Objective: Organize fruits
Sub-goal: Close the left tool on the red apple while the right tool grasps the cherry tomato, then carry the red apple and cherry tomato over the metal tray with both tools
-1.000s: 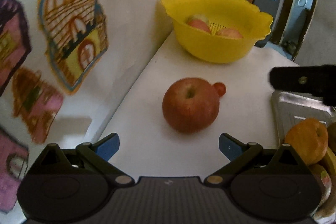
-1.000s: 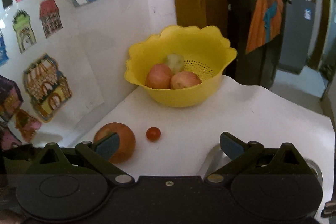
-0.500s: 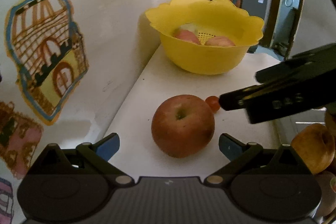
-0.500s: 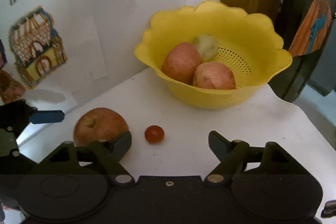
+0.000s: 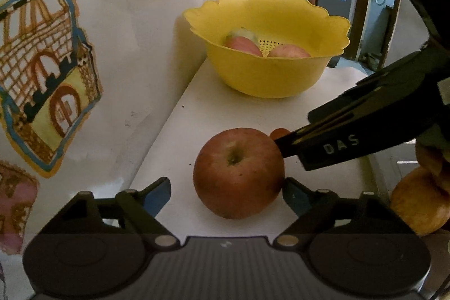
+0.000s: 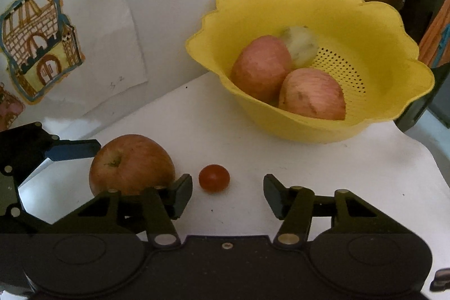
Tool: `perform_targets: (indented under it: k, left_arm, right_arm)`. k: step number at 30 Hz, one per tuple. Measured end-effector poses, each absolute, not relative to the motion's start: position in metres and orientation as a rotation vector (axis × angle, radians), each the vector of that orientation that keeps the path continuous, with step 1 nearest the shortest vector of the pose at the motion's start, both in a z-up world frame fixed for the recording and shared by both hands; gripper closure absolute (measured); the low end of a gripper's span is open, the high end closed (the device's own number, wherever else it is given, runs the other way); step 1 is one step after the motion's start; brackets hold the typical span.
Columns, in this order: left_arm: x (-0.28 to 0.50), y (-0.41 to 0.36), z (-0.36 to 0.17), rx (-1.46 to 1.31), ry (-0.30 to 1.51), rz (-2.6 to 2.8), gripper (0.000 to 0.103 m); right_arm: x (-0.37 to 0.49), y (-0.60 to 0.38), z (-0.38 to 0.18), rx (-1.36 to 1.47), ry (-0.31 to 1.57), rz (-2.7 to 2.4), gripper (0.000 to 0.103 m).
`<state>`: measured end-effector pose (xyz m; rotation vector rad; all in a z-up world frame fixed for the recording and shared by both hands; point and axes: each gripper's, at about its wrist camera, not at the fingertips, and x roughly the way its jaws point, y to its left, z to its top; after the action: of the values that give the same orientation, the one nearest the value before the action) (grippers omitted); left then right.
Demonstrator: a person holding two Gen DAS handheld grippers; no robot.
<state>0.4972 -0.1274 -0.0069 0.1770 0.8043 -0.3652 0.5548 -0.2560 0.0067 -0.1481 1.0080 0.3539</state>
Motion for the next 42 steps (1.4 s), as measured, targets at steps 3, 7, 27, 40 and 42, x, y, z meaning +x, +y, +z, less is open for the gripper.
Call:
perform_targets:
  k: [3, 7, 27, 40, 42]
  left_arm:
    - [0.498, -0.129, -0.008, 0.178, 0.804, -0.373, 0.019]
    - [0.5, -0.133, -0.008, 0.183, 0.799, -0.391, 0.021]
    - [0.504, -0.131, -0.011, 0.146, 0.822, -0.369, 0.031]
    - [0.478, -0.11, -0.007, 0.12, 0.859, -0.329, 0.031]
    - [0.471, -0.107, -0.006, 0.121, 0.861, -0.327, 0.031]
  right_arm:
    - [0.559, -0.254, 0.004, -0.154, 1.02, 0.362, 0.051]
    - [0.56, -0.253, 0.001, -0.157, 1.04, 0.374, 0.056]
    - [0.555, -0.249, -0.003, -0.197, 1.047, 0.414, 0.075]
    - [0.527, -0.255, 0.005, -0.178, 1.009, 0.432, 0.076]
    - [0.52, -0.254, 0.008, -0.171, 1.001, 0.429, 0.076]
